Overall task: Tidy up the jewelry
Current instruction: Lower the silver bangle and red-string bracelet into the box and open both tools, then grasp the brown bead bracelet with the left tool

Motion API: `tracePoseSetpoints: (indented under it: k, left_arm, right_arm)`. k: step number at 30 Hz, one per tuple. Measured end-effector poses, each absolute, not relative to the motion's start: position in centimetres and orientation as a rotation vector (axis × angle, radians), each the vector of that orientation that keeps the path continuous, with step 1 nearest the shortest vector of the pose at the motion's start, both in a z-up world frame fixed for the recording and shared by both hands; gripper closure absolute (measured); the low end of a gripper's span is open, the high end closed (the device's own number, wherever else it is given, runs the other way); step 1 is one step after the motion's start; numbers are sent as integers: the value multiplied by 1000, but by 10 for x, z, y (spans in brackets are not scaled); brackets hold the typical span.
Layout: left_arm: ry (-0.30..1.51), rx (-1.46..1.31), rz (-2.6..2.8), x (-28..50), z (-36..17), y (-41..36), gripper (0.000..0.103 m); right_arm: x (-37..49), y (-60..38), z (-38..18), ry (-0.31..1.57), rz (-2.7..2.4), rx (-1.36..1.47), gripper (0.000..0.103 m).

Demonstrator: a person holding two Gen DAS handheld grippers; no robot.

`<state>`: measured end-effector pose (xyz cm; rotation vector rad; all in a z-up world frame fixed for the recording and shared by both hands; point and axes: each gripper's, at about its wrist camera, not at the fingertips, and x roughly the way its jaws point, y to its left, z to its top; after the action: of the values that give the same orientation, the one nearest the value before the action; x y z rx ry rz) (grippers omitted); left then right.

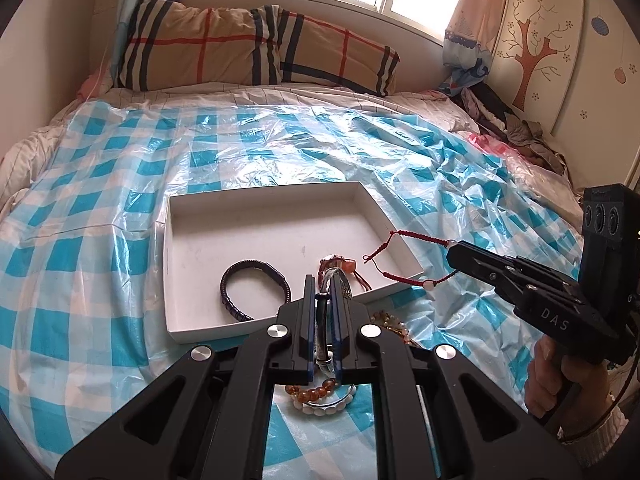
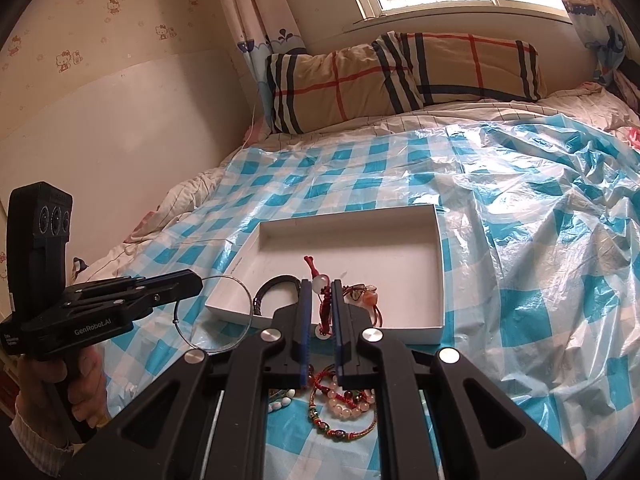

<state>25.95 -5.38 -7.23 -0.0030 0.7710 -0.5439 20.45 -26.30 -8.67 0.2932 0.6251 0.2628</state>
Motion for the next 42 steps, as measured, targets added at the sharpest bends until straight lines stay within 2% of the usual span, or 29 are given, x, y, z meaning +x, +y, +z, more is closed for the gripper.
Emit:
tracePoseSetpoints:
  k: [28,29,30,31,32,37,42]
  left_arm:
    - [772,-21,-548,316,-97,-73,97]
    - [776,-21,-541,319,-100,-73,97]
    - [784,-17,-529,322,-105,-74,97]
    - [800,-8,-507,327,-111,-74,97]
    - [816,-3,-475,332,-117,-73,96]
    - [850,-10,-392,337,-128,-56,92]
    - [842,-3,-371,319,-122,-40,75]
  right_arm:
    - [263,-250,-125,665,275,304,93]
    - [267,-250,-129,683,259,298,92]
    - [270,-251,-134,708,237,297,76]
    - [272,-253,-138,714,218,308,67]
    - [272,-256,-140,716,209,318,64]
    - [259,-262,-136,703,192,296,64]
    - [242,-268,-140,735,187,292,64]
